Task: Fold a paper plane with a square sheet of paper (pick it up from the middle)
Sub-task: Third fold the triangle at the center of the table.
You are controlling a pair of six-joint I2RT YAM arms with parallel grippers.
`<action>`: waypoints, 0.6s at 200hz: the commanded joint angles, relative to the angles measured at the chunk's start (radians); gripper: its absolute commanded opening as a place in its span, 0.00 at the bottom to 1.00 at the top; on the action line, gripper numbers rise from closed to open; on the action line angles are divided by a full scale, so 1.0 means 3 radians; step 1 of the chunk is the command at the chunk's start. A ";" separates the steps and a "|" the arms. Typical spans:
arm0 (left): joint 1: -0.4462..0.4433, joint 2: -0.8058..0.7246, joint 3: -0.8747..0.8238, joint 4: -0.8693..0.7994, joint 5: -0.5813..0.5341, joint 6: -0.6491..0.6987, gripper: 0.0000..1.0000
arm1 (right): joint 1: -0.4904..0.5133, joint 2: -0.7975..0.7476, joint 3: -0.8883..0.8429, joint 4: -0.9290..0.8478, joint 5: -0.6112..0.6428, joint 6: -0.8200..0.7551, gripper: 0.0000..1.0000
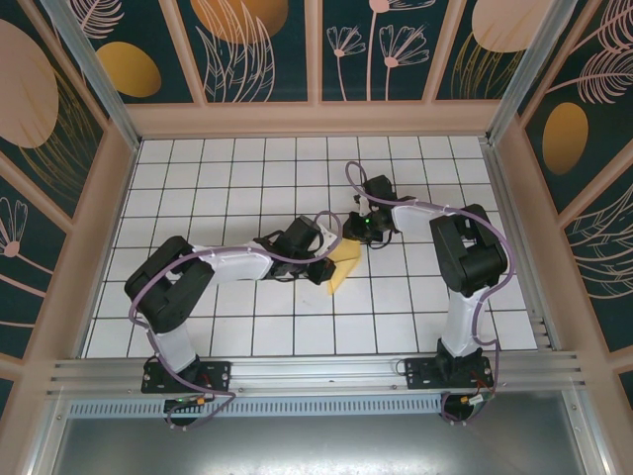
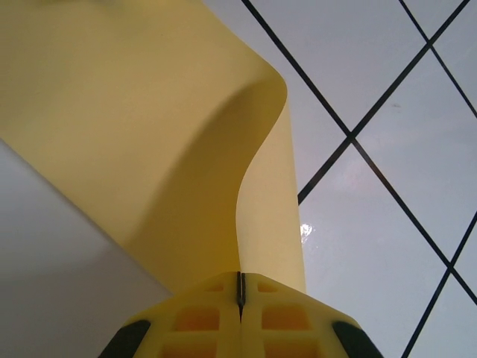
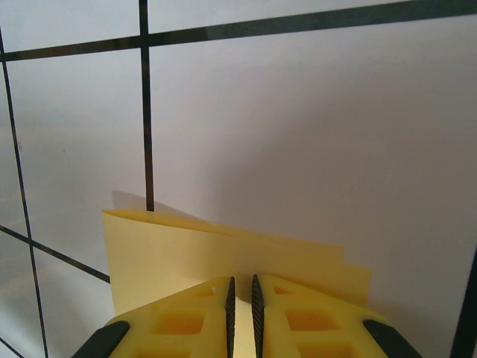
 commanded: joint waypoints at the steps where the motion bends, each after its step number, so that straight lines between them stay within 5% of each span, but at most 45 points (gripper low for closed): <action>1: 0.0018 0.0077 0.0125 -0.0087 -0.0154 0.0027 0.01 | 0.0041 0.0047 0.0064 -0.0084 0.0083 -0.0072 0.17; 120: 0.0021 0.0147 0.0205 -0.0178 -0.0209 0.0030 0.03 | 0.0046 0.0043 0.0066 -0.0100 0.0112 -0.0072 0.17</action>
